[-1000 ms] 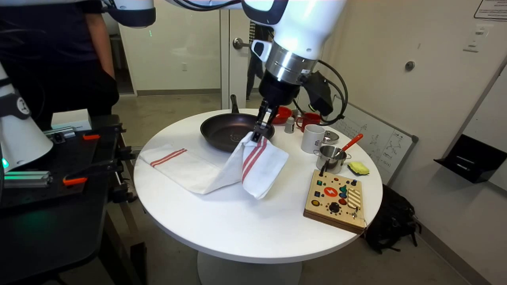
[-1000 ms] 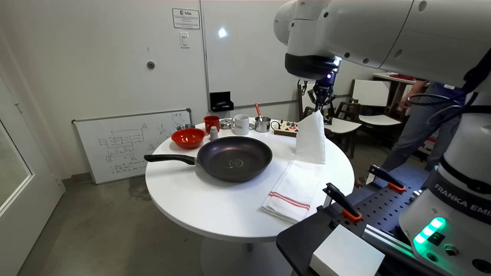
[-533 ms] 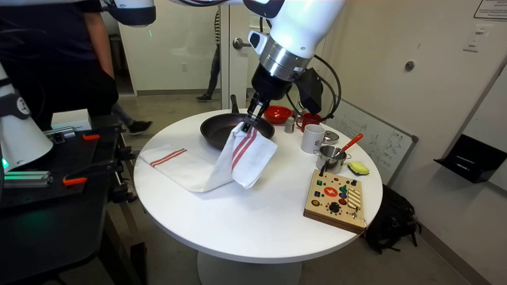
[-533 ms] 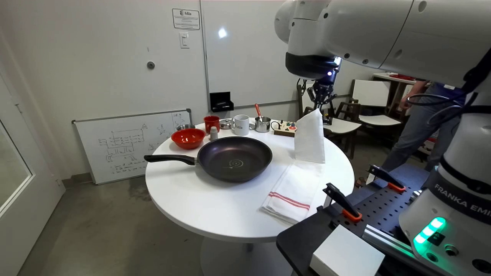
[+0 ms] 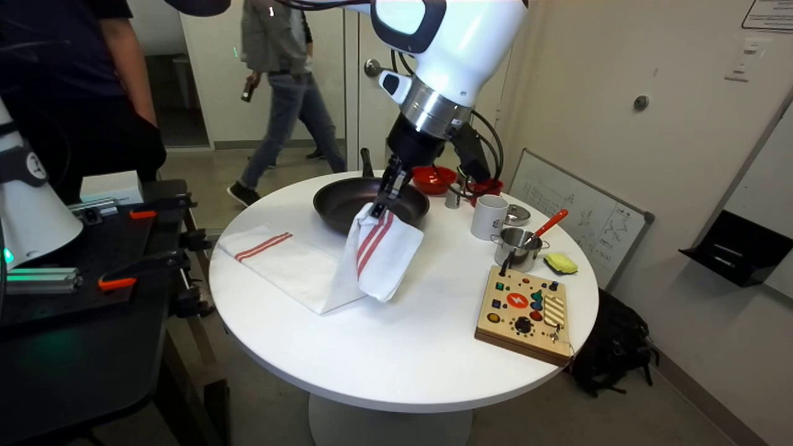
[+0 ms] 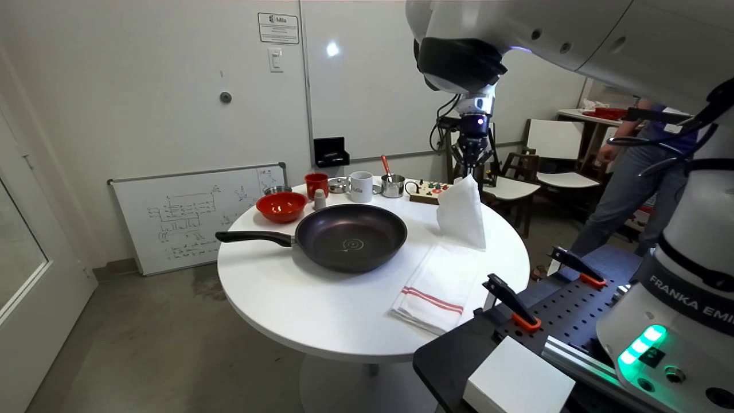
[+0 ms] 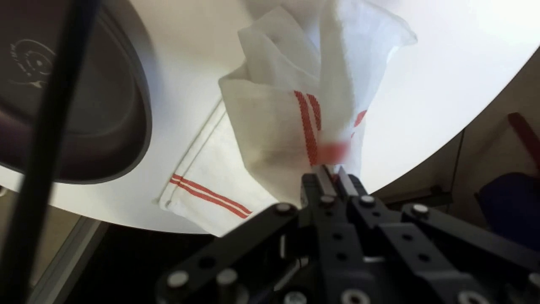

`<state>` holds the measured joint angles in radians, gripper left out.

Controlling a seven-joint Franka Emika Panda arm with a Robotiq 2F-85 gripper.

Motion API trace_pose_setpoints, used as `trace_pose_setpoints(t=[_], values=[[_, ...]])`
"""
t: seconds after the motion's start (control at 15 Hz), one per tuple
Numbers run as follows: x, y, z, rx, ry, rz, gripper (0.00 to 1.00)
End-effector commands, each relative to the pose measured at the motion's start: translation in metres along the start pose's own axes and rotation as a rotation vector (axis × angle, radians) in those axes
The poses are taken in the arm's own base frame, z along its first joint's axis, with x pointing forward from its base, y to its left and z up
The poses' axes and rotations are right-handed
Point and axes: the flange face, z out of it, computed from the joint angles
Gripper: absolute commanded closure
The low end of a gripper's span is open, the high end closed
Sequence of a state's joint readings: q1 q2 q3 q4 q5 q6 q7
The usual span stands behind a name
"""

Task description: Pick up the kitchen towel and wipe the pan

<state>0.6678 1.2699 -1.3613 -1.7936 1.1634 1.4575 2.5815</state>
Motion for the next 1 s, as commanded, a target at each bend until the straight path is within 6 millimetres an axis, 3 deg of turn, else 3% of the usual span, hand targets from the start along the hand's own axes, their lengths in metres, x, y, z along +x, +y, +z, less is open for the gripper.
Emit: trace_pose_setpoints(t=[0.0,0.4,0.67,0.93], values=[[0.010,-0.026,-0.003,0.011,-0.023,-0.073,0.98],[0.024,-0.101,-0.003,-0.032,-0.078,-0.231,0.98],[0.023,-0.114,0.023,-0.082,-0.097,-0.398,0.98],[0.024,-0.107,0.052,-0.057,-0.084,-0.571,0.98]])
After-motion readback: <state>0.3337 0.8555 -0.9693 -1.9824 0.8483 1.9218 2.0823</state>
